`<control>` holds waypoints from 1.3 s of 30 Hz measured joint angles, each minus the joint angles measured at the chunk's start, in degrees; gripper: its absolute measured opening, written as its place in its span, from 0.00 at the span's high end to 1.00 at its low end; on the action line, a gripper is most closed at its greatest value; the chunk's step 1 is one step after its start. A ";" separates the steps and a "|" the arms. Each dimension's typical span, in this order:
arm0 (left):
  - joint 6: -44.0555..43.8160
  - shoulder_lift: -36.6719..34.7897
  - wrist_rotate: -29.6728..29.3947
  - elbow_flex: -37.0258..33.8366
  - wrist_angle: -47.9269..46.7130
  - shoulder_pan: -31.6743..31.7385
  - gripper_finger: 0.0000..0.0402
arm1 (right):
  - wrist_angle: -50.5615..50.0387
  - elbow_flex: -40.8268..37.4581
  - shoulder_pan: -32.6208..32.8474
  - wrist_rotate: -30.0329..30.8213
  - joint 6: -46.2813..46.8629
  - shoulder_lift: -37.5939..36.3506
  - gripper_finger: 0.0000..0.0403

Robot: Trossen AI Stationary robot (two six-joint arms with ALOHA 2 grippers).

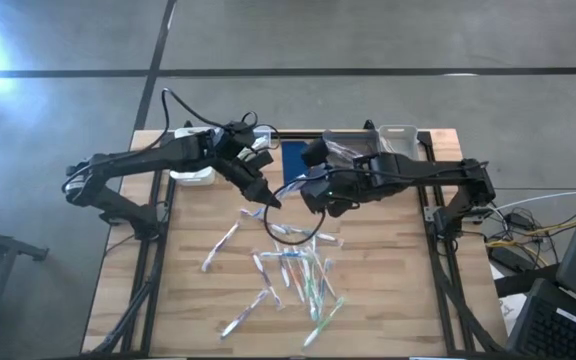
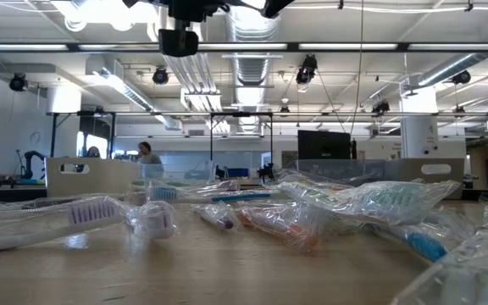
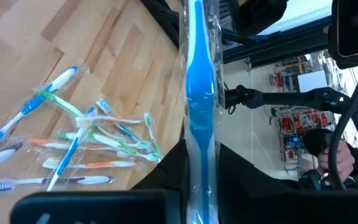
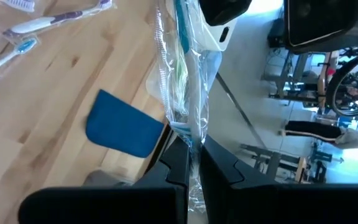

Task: Pick & Place Toothbrushes
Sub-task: Put the blue toothbrush into the white bin

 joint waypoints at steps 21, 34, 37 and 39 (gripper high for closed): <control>2.80 -2.78 -1.49 0.07 0.64 4.34 0.88 | -10.39 2.47 -0.10 0.36 29.82 -4.69 0.48; 22.90 -13.56 -22.82 0.11 -18.05 13.75 0.88 | -22.10 -7.19 -3.95 0.51 64.74 -12.65 0.48; 26.63 -15.56 -27.10 0.11 -22.69 16.31 0.88 | -21.37 -12.03 -4.89 0.55 67.63 -15.43 0.50; 28.58 -16.50 -30.37 0.11 -25.99 18.18 0.88 | -20.57 -15.22 -5.35 0.54 69.23 -17.13 0.51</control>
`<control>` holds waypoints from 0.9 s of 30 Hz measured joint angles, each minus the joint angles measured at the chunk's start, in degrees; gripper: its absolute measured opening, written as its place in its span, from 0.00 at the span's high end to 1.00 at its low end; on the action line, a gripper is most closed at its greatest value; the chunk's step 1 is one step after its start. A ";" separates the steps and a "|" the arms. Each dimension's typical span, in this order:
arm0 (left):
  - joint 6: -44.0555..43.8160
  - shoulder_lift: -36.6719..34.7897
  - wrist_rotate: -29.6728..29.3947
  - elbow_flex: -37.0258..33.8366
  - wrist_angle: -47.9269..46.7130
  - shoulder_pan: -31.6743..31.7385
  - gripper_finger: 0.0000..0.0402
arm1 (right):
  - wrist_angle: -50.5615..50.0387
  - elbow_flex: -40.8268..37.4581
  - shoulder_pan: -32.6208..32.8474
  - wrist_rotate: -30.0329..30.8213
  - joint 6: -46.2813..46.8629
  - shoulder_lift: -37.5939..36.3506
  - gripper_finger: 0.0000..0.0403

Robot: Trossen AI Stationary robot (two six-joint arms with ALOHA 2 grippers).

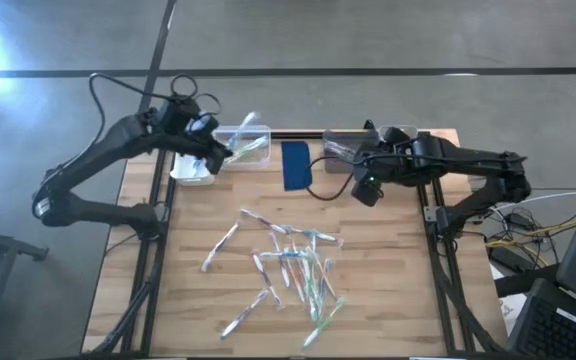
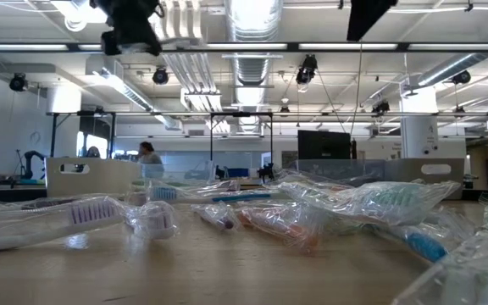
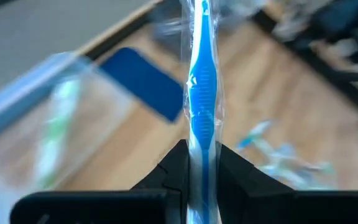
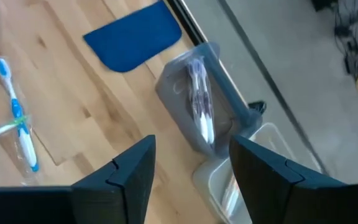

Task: Pick & Place Toothbrushes
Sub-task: Put the blue toothbrush into the white bin

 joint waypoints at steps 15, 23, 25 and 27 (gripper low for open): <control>0.37 -5.30 -15.12 -12.20 -6.96 12.53 0.88 | 11.12 -11.92 -0.26 -2.36 5.07 -5.58 0.59; -2.43 -5.14 -19.56 -21.19 -2.70 17.11 0.88 | 12.57 -12.10 -0.29 -2.16 3.82 -5.56 0.56; -2.26 -4.75 -20.58 -22.69 -2.55 17.50 0.88 | 12.61 -12.04 -0.29 -2.14 3.71 -5.53 0.54; -1.83 -4.36 -21.99 -23.82 -2.40 17.69 0.88 | 12.61 -12.04 -0.29 -2.14 3.69 -5.51 0.53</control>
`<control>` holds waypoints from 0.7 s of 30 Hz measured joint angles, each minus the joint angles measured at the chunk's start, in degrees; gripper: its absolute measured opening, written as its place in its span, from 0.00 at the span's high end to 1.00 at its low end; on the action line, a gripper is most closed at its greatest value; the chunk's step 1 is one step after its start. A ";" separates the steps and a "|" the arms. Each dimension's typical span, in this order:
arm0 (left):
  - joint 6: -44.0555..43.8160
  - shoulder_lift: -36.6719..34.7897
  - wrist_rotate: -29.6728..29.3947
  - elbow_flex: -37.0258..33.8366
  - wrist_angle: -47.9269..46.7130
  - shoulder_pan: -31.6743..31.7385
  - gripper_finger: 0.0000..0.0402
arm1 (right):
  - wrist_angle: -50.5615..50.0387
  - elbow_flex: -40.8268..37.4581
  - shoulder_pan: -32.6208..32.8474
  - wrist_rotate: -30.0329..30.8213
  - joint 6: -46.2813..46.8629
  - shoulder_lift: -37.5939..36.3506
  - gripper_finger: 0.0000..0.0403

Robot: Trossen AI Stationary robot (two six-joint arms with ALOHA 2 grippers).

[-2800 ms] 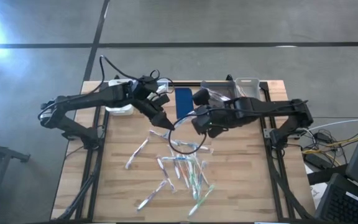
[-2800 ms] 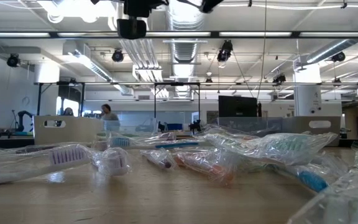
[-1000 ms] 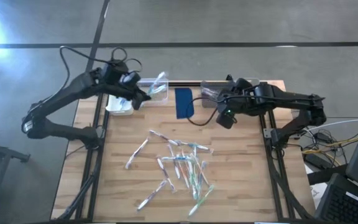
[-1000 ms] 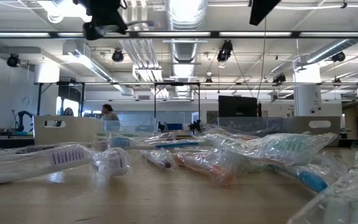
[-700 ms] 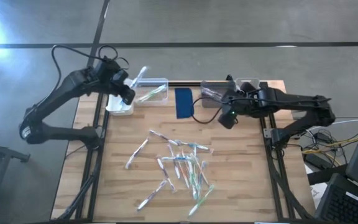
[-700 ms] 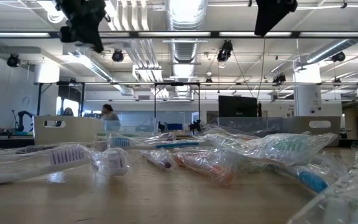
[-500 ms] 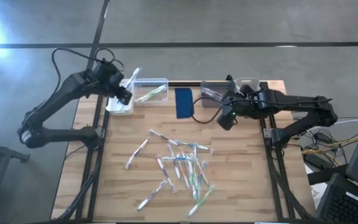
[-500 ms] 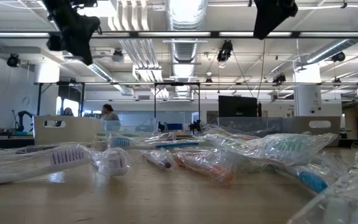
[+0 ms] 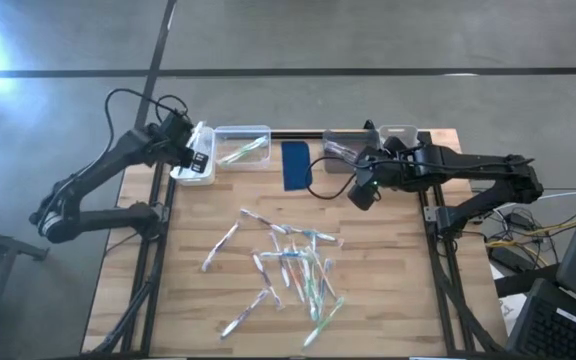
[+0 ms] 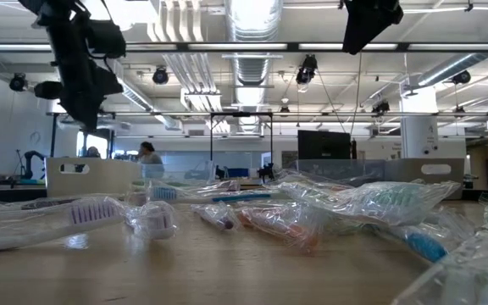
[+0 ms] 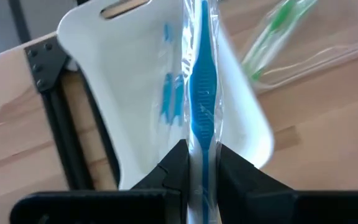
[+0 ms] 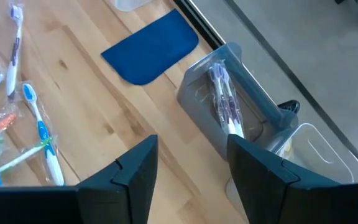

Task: Pick & Place Toothbrushes
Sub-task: Put the blue toothbrush into the white bin

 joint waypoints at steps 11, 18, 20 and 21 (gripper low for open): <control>3.86 2.62 -6.08 -3.18 0.79 0.09 0.88 | -0.02 -0.02 -0.43 0.20 -1.93 0.05 0.51; 0.37 5.90 -8.75 -3.45 0.12 -0.14 0.88 | -0.02 -0.04 -0.90 0.22 -2.27 0.07 0.54; -0.86 7.16 -10.06 -3.45 -0.17 -0.27 0.88 | -0.01 -0.05 -0.90 0.20 -2.30 0.07 0.56; -1.31 7.79 -10.84 -3.45 -0.41 -0.35 0.88 | 0.00 -0.06 -0.90 0.21 -2.31 0.07 0.56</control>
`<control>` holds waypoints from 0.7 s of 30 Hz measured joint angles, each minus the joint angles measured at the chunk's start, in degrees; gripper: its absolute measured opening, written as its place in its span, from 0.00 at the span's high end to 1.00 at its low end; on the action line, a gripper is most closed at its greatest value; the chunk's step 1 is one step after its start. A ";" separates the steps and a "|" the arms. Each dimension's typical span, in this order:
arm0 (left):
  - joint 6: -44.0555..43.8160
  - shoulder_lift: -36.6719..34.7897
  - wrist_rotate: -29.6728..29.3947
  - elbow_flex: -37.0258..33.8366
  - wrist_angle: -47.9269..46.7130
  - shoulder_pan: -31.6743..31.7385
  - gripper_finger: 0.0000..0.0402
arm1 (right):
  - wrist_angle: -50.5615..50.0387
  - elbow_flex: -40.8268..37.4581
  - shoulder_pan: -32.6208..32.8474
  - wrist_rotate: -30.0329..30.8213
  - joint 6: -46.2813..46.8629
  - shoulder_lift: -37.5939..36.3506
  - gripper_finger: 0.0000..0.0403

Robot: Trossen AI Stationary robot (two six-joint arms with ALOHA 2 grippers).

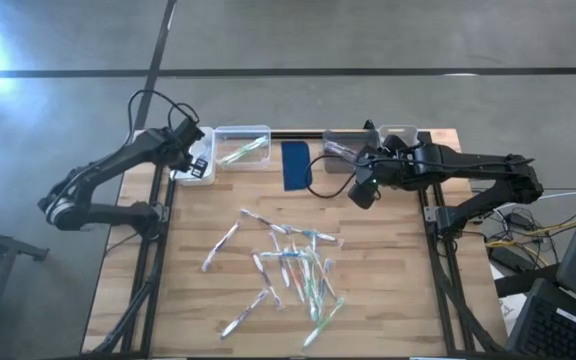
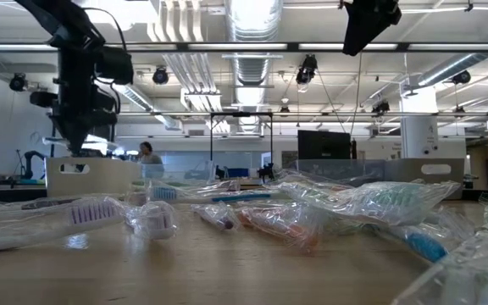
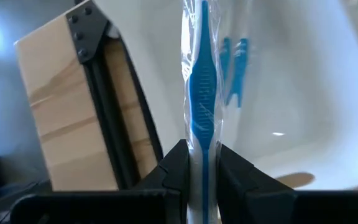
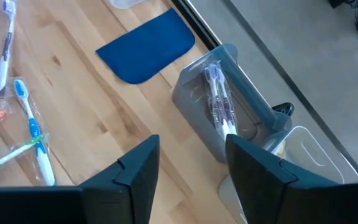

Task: Pick & Place Toothbrushes
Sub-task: Put the blue toothbrush into the white bin

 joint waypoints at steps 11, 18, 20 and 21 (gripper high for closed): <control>0.26 5.84 -8.25 0.72 1.19 -5.78 0.88 | -0.02 0.00 -0.69 0.29 -4.97 0.00 0.56; 0.98 11.44 -10.18 0.75 1.27 -6.07 0.88 | -0.06 0.00 -1.95 0.40 -9.37 0.00 0.52; 1.06 12.66 -11.05 0.91 1.75 -6.07 0.88 | -0.06 0.00 -2.40 0.40 -10.46 0.00 0.51; 1.06 13.16 -11.41 1.05 2.03 -6.07 0.88 | -0.06 0.00 -2.67 0.40 -10.80 0.00 0.51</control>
